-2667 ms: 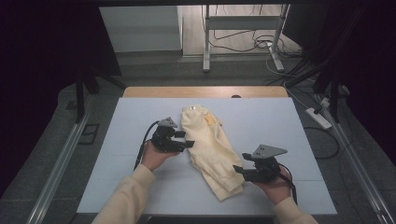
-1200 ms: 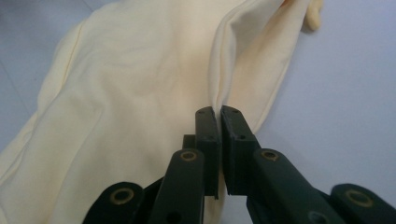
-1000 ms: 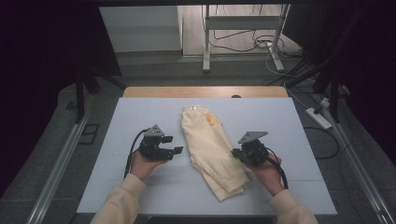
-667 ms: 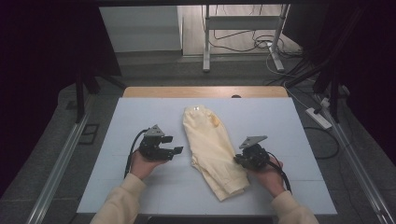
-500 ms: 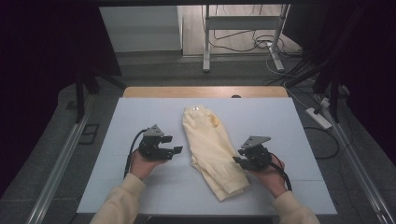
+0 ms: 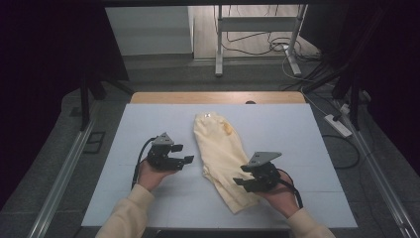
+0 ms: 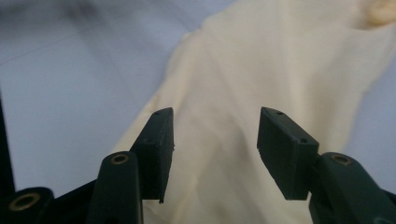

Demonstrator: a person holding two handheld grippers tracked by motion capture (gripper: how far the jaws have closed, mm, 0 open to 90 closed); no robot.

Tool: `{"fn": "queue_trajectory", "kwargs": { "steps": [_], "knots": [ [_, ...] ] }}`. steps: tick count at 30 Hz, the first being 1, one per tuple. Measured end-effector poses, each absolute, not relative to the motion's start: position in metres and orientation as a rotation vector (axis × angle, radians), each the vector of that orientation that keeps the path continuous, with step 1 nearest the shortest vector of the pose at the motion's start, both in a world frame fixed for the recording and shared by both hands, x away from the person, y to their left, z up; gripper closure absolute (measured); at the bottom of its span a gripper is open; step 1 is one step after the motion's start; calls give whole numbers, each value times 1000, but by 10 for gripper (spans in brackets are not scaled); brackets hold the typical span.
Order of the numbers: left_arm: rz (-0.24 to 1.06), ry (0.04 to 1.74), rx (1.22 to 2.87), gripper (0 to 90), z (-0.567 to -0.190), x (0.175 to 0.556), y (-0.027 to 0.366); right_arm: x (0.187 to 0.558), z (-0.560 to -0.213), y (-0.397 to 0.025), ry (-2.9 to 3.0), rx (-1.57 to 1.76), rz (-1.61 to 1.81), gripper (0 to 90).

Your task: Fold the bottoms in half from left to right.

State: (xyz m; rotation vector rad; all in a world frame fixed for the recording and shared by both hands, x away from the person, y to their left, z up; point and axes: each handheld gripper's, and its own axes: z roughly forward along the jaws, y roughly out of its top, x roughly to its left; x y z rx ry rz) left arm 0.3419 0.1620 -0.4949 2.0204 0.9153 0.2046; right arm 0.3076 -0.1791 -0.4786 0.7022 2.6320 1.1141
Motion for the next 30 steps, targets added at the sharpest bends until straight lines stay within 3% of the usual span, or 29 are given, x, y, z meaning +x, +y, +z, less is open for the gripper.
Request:
{"fn": "queue_trajectory", "kwargs": {
  "steps": [16, 23, 30],
  "knots": [
    [199, 931, 2015, 302, -496, 343, 167, 295, -505, -144, 2775, 609, 890, 414],
    [202, 935, 2009, 302, -496, 343, 169, 298, -503, -147, 2823, 651, 931, 723],
    [202, 937, 2004, 300, -495, 343, 170, 297, -497, -149, 2800, 647, 970, 810]
  ]
}}
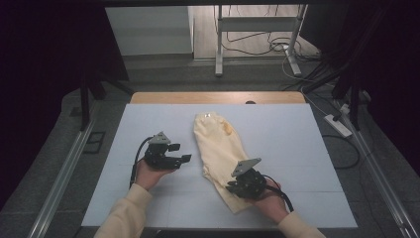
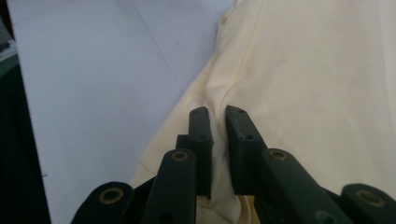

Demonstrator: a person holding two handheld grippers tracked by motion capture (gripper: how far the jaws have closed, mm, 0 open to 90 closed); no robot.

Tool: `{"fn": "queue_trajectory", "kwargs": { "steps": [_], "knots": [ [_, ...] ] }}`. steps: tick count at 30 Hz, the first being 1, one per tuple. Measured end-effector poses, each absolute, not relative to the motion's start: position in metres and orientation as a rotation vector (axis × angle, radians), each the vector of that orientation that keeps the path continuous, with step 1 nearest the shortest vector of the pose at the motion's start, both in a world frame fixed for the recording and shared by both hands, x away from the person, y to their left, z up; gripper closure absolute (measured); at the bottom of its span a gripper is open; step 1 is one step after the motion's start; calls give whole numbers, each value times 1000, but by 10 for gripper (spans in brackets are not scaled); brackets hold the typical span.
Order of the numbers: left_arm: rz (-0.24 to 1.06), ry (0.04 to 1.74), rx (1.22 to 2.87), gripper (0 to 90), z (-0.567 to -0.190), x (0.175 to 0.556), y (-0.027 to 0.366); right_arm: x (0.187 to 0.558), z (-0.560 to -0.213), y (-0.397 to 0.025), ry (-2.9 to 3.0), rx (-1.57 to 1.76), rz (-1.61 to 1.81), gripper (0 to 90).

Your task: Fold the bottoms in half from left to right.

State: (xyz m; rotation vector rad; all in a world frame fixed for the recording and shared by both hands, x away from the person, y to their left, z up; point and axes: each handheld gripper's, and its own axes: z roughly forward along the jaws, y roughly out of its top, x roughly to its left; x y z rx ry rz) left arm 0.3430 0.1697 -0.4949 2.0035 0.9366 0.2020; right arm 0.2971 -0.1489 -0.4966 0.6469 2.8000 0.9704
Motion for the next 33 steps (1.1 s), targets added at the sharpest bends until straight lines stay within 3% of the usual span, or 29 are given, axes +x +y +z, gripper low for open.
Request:
{"fn": "queue_trajectory", "kwargs": {
  "steps": [9, 14, 20, 25, 33],
  "knots": [
    [202, 937, 2002, 295, -495, 343, 170, 287, -492, -140, 2818, 563, 1072, 790],
    [203, 935, 2002, 290, -495, 343, 171, 288, -497, -140, 2833, 540, 1070, 696],
    [208, 940, 1998, 287, -494, 343, 172, 292, -486, -152, 2753, 582, 1119, 484],
    [210, 945, 1994, 283, -494, 343, 172, 302, -476, -173, 2652, 690, 1162, 416],
    [202, 944, 1993, 279, -494, 343, 172, 318, -469, -201, 2570, 827, 1178, 397]
  ]
}}
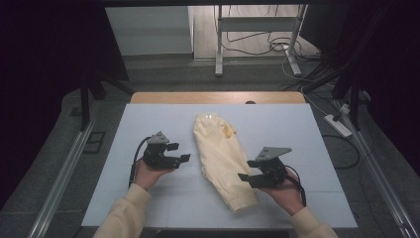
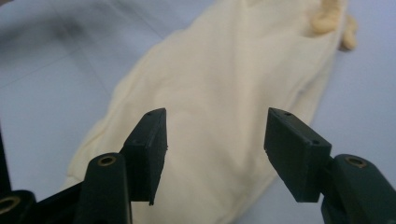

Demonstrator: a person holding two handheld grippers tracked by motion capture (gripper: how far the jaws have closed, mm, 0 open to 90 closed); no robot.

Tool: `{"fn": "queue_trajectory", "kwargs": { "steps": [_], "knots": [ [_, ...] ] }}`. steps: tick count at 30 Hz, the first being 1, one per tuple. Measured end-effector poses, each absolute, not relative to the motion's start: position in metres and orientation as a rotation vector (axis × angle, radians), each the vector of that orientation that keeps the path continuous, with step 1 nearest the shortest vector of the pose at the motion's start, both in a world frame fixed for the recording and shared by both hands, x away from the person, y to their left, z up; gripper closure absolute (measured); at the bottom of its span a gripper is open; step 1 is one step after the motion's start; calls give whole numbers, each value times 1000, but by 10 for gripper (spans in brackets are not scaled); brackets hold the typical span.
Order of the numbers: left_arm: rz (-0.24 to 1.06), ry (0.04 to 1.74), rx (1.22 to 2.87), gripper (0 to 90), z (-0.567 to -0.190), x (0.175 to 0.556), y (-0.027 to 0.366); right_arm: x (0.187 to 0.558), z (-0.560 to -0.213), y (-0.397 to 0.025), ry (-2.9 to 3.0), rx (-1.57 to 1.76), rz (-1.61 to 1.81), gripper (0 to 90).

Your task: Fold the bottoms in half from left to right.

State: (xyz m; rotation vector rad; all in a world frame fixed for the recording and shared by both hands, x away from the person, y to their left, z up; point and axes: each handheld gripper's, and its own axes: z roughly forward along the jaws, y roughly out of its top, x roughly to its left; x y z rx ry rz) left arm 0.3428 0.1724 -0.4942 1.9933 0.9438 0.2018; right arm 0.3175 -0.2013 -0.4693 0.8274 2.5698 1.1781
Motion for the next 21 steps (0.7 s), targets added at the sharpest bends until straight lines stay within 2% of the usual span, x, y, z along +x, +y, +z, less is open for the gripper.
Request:
{"fn": "queue_trajectory", "kwargs": {
  "steps": [7, 21],
  "knots": [
    [195, 943, 1985, 276, -494, 343, 173, 329, -478, -217, 2567, 910, 1126, 377],
    [204, 937, 1996, 274, -494, 343, 172, 333, -496, -211, 2633, 904, 988, 349]
  ]
}}
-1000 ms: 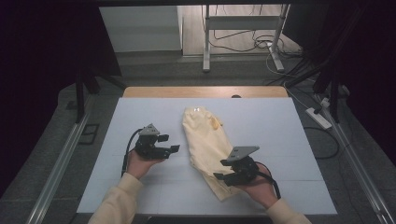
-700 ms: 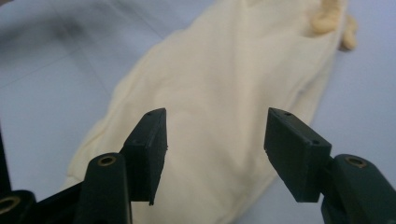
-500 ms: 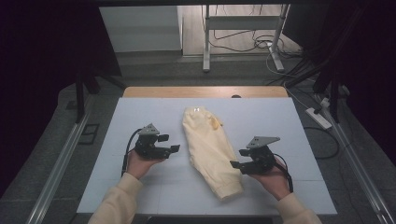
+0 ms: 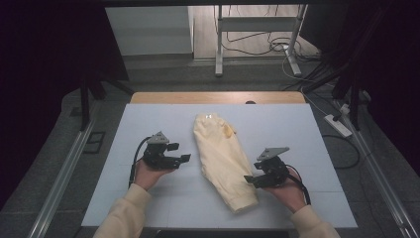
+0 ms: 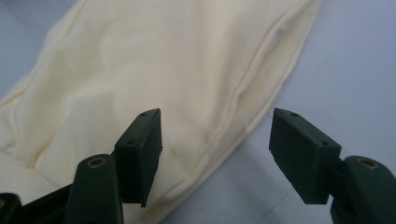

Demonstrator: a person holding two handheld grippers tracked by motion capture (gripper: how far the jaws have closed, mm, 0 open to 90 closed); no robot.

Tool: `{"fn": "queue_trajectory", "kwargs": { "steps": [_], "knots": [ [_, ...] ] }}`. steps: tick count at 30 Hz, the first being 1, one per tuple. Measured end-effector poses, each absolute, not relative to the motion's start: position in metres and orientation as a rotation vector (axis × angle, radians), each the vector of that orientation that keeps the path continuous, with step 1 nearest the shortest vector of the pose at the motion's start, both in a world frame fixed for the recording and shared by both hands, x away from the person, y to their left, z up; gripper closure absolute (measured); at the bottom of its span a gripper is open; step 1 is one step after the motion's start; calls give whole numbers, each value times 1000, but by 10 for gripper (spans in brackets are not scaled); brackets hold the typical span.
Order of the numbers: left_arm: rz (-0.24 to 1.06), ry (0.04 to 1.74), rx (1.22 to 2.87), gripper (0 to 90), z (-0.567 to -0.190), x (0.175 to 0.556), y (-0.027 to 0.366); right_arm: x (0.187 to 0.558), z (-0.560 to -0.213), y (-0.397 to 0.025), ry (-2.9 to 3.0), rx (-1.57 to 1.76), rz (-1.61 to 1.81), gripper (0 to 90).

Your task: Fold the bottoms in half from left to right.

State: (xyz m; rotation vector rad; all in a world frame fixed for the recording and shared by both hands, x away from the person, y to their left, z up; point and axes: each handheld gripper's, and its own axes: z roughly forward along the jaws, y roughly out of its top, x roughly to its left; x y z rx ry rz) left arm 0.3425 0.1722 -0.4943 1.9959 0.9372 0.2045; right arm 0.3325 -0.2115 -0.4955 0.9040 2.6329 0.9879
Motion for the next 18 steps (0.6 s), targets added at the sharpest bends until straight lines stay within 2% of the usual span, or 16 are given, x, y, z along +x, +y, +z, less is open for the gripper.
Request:
{"fn": "queue_trajectory", "kwargs": {
  "steps": [18],
  "knots": [
    [215, 940, 2004, 254, -495, 342, 171, 337, -508, -208, 2672, 920, 882, 330]
  ]
}}
